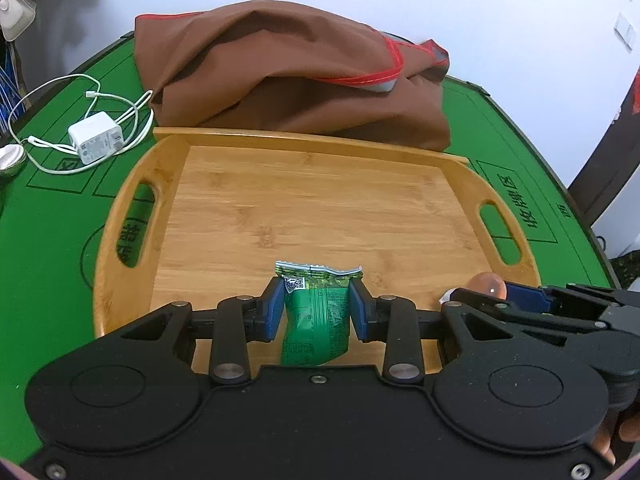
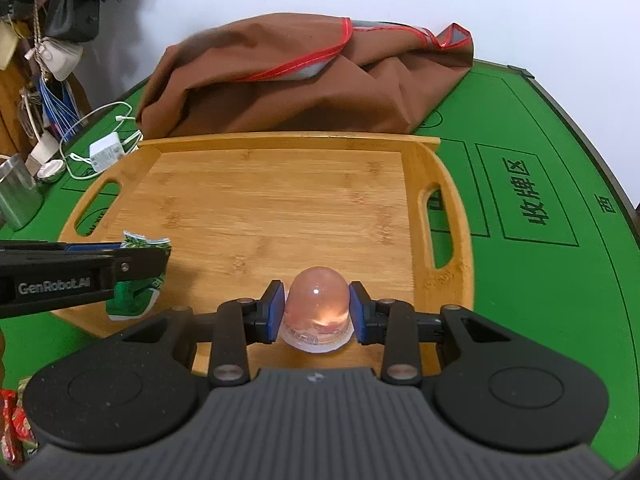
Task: Organize snacks
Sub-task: 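Carry the green packet and jelly cup with both grippers over the bamboo tray, then lower both snacks onto the tray and open both grippers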
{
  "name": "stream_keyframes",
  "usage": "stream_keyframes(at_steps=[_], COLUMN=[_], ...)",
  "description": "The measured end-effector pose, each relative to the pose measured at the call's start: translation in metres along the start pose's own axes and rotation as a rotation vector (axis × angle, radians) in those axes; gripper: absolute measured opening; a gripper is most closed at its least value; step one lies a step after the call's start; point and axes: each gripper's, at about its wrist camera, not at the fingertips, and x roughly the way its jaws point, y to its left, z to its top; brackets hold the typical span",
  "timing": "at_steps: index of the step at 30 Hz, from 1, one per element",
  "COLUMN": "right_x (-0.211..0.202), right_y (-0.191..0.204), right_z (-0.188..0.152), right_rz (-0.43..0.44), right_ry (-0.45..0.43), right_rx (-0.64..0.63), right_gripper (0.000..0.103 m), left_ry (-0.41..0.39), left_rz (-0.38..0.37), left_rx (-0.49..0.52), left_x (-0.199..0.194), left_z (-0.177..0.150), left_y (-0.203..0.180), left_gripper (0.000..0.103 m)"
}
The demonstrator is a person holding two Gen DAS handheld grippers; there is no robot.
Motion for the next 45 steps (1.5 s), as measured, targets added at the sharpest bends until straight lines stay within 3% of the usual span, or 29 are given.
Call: stream_keyframes(at_steps=[10,30,37,38,45], right_x=[0.016,0.021,0.018,0.017,0.005], right_y=[0.007,0.008,0.004,0.004,0.002], right_z=[0.004,0.004,0.004,0.004,0.003], right_rz=[-0.056,-0.059,-0.035,-0.035,-0.013], right_ry=[0.001,-0.002,-0.016,-0.019,-0.041], right_rx=[-0.05,-0.07,-0.06,-0.059,-0.052], right_gripper=[0.039,0.04,0.047,0.055,0.061], left_ry=[-0.013,-0.023,-0.038,-0.038,-0.056], left_rz=[0.035,0.037,0.075,0.076,0.075], left_rx=[0.05,0.06,0.081,0.082,0.078], left_x=[0.021,0.034,0.034,0.034,0.024], left_z=[0.005,0.004,0.004,0.004,0.0], left_y=[-0.012,-0.015,-0.016,-0.016,-0.016], left_gripper=[0.033,0.033,0.034,0.035,0.059])
